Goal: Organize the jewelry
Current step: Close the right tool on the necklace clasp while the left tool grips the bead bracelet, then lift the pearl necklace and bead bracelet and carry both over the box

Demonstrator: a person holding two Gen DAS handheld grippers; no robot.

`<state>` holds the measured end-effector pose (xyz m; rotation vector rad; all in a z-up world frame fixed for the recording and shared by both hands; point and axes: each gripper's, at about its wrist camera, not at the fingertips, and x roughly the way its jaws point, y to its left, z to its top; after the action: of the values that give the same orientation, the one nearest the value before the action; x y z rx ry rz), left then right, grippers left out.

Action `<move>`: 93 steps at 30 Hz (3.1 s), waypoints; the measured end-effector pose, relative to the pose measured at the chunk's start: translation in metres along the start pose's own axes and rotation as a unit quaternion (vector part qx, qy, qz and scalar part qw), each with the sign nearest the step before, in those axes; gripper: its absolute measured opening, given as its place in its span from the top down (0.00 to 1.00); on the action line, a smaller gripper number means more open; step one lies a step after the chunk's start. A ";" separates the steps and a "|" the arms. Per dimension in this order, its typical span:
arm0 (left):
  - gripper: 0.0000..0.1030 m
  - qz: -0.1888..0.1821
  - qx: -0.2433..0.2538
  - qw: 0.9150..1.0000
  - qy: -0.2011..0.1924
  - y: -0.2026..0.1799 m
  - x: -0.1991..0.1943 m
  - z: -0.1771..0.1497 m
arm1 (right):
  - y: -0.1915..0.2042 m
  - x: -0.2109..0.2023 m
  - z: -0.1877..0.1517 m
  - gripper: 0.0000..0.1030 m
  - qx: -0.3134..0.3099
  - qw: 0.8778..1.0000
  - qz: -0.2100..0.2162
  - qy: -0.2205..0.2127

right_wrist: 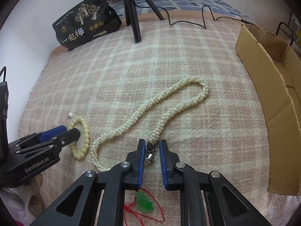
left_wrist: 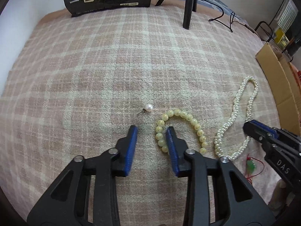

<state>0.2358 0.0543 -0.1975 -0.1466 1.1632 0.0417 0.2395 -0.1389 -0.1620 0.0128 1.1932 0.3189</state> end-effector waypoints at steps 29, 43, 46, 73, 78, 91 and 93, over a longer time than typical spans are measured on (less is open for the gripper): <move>0.95 -0.031 -0.005 0.997 -0.075 0.005 -0.075 -0.009 | -0.005 -0.068 0.006 0.94 -0.001 0.996 0.014 -0.086; 0.95 -0.036 0.057 0.979 -0.192 -0.032 -0.165 -0.025 | -0.008 -0.138 0.008 0.94 0.011 0.986 0.020 -0.167; 0.95 -0.041 0.073 0.975 -0.208 -0.042 -0.178 -0.030 | -0.009 -0.153 0.007 0.94 0.013 0.983 0.024 -0.182; 0.95 -0.097 0.110 0.964 -0.224 -0.100 -0.204 -0.036 | -0.023 -0.240 -0.004 0.94 -0.008 0.965 0.027 -0.262; 0.95 -0.113 0.117 0.962 -0.221 -0.120 -0.206 -0.031 | -0.038 -0.257 0.007 0.94 -0.017 0.962 0.009 -0.273; 0.95 -0.139 0.145 0.959 -0.201 -0.190 -0.186 -0.005 | -0.120 -0.271 0.034 1.00 0.007 0.960 -0.052 -0.275; 0.95 -0.148 0.145 0.960 -0.187 -0.195 -0.179 0.002 | -0.134 -0.263 0.034 1.00 0.013 0.963 -0.059 -0.264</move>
<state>0.1877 -0.1309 -0.0147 -0.0475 0.7484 -0.3524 0.2160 -0.3271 0.0663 0.0468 0.6637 0.1771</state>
